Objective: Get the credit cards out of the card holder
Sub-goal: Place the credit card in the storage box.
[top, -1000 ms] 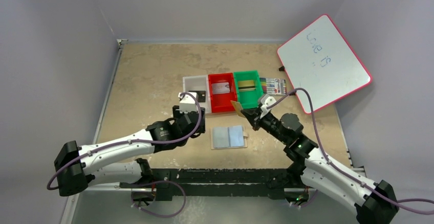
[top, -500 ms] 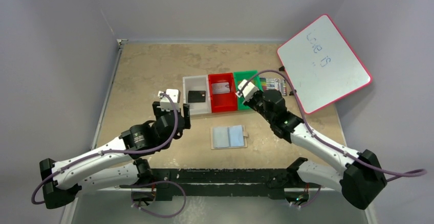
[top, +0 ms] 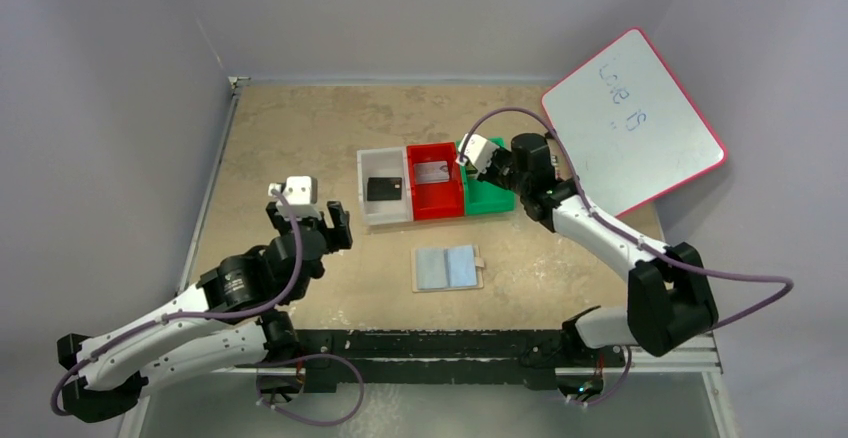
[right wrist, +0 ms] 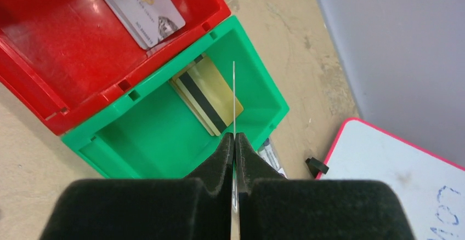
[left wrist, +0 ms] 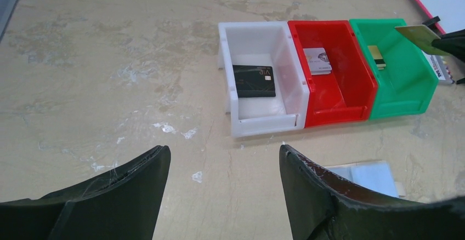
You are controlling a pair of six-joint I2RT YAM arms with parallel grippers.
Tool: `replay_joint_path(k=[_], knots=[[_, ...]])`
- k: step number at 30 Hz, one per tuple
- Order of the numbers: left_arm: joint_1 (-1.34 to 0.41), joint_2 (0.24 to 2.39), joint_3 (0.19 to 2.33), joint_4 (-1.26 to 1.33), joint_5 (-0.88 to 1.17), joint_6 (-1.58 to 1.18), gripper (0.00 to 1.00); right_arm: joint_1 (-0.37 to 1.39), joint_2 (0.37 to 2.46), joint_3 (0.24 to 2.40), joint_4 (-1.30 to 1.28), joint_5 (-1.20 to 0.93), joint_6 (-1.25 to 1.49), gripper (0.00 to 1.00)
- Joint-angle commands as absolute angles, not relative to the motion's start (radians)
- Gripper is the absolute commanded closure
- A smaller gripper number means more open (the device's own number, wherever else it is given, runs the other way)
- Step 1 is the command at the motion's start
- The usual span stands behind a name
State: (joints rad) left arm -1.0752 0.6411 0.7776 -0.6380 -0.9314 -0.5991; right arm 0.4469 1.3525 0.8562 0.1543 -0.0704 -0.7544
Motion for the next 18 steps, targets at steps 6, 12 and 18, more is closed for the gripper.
replay_joint_path(k=[6,12,18], knots=[[-1.079,0.598,0.766,-0.608,-0.975,-0.608,0.27,0.423,1.460,0.954,0.143,-0.107,-0.860,1.00],[-1.086,0.595,0.771,-0.625,-0.992,-0.619,0.27,0.418,1.535,0.976,0.151,-0.096,-0.891,1.00],[-1.110,0.573,0.772,-0.644,-1.021,-0.633,0.27,0.414,1.608,1.033,0.119,-0.087,-0.941,1.00]])
